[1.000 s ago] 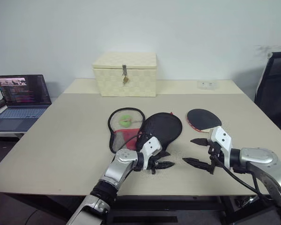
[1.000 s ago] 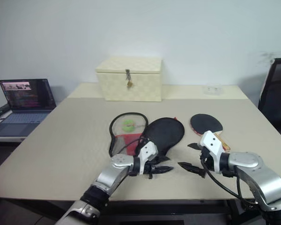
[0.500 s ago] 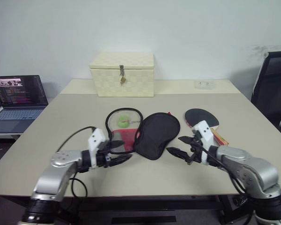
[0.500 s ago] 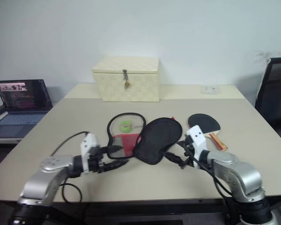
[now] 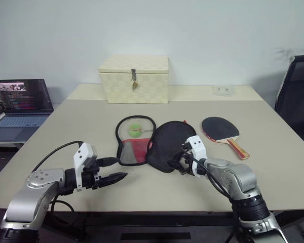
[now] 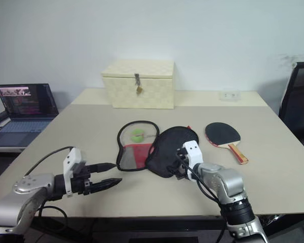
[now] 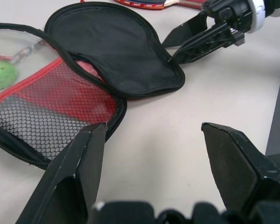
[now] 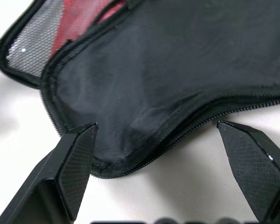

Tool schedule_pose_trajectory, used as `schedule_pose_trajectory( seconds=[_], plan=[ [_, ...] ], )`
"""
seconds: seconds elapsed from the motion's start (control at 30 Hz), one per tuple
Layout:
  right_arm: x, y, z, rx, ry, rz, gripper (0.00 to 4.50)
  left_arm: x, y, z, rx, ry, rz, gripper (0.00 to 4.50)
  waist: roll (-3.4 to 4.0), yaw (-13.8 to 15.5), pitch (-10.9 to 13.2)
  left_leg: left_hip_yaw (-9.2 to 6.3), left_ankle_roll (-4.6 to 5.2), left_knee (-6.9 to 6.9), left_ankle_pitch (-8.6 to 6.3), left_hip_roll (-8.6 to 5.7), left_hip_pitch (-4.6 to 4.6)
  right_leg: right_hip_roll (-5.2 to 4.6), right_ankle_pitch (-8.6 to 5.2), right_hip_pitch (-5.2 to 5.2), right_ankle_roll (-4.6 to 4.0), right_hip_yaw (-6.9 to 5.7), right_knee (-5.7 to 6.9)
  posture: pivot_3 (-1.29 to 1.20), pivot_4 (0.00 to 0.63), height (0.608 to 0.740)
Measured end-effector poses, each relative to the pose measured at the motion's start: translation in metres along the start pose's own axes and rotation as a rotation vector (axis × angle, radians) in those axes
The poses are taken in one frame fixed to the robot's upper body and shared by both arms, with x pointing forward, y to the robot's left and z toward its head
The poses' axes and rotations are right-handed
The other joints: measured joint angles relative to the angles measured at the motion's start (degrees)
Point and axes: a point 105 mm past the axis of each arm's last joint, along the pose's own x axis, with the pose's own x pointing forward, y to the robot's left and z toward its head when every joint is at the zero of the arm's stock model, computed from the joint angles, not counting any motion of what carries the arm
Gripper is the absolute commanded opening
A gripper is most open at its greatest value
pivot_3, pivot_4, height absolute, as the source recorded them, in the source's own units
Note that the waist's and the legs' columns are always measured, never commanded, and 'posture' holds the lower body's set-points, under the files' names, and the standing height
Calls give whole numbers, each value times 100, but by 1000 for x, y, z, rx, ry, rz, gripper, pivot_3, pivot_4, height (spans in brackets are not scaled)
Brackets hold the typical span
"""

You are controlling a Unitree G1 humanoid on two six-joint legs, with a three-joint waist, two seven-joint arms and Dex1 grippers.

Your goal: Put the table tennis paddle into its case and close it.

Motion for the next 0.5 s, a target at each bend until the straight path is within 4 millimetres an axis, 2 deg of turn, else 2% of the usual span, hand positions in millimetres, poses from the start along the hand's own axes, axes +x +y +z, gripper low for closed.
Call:
schedule_pose_trajectory(
  seconds=[0.3,0.4,0.5],
  plan=[
    [10,24,8,61,-30,79,4500,1,1,1,3,-2,11,3522,0,-10,0,0,0,-1,0,2,0,2,0,-1,-1,-2,1,0,150,740],
    [15,34,14,91,-42,115,3919,2,1,4,10,-6,8,3565,0,-12,0,-1,0,0,0,2,0,2,1,-1,-3,-2,2,0,150,740],
    [18,41,18,103,-49,136,2838,3,1,6,16,-10,7,3565,0,-13,0,0,0,-1,0,2,0,2,1,-1,-3,-3,1,0,150,740]
  ],
)
